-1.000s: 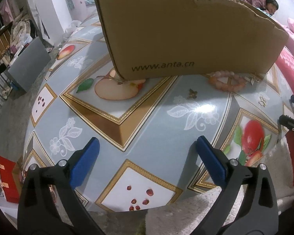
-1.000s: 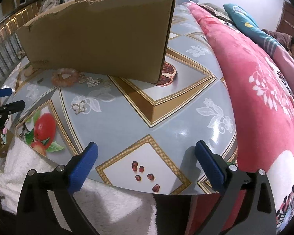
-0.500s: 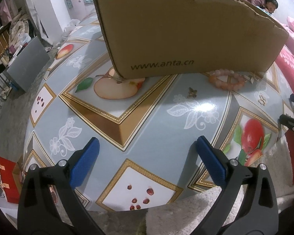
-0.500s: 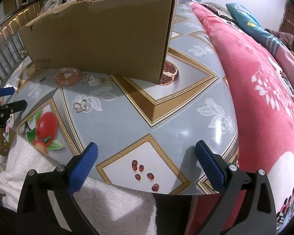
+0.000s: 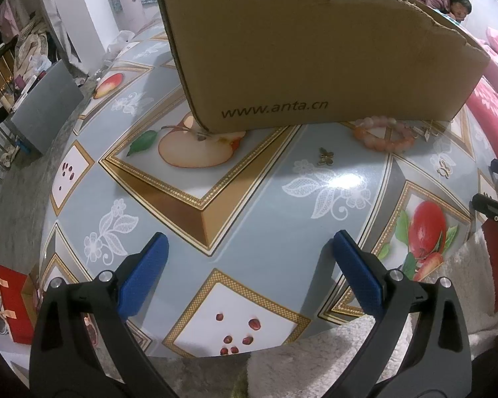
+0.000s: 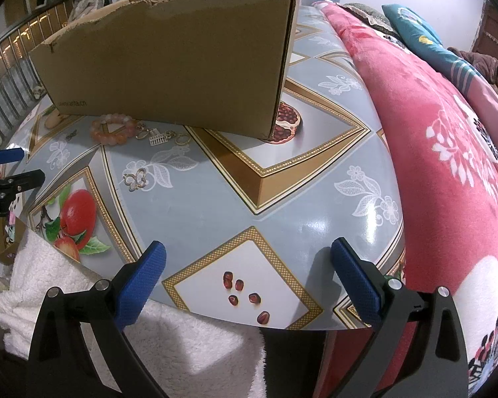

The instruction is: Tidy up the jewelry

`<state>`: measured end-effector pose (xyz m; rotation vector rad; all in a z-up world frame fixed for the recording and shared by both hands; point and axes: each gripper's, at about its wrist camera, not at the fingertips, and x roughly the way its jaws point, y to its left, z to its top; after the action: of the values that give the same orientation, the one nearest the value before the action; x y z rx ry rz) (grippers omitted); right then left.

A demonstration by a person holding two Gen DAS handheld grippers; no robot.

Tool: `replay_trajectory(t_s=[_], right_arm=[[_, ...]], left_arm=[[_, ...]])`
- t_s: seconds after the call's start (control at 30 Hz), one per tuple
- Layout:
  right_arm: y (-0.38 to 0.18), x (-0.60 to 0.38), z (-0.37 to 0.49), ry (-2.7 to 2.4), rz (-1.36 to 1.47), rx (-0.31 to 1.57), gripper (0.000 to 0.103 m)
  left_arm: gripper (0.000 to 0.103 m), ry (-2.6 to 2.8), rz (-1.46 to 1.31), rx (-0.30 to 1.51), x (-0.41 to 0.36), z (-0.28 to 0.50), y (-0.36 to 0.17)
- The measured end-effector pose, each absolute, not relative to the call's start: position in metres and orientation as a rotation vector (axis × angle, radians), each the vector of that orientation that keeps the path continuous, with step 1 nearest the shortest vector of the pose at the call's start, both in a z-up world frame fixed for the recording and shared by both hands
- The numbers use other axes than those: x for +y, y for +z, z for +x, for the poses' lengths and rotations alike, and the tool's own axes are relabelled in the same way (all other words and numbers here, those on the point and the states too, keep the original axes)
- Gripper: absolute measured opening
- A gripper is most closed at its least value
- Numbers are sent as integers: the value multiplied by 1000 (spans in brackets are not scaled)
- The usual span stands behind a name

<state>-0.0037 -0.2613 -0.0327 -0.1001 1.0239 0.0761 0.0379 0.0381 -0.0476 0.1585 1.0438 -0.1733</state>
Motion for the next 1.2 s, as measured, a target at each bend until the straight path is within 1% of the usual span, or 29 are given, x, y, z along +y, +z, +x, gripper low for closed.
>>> replay_trajectory(t_s=[0.93, 1.1, 1.2], right_arm=[[-34, -261, -1, 85, -108, 1032, 97], [-27, -268, -4, 87, -60, 995, 97], [-12, -272, -10, 110, -17, 931, 97]], left_arm=[[96, -176, 169, 1031, 37, 34, -47], [96, -187, 154, 1016, 40, 30, -43], [96, -193, 166, 945, 40, 21, -35]])
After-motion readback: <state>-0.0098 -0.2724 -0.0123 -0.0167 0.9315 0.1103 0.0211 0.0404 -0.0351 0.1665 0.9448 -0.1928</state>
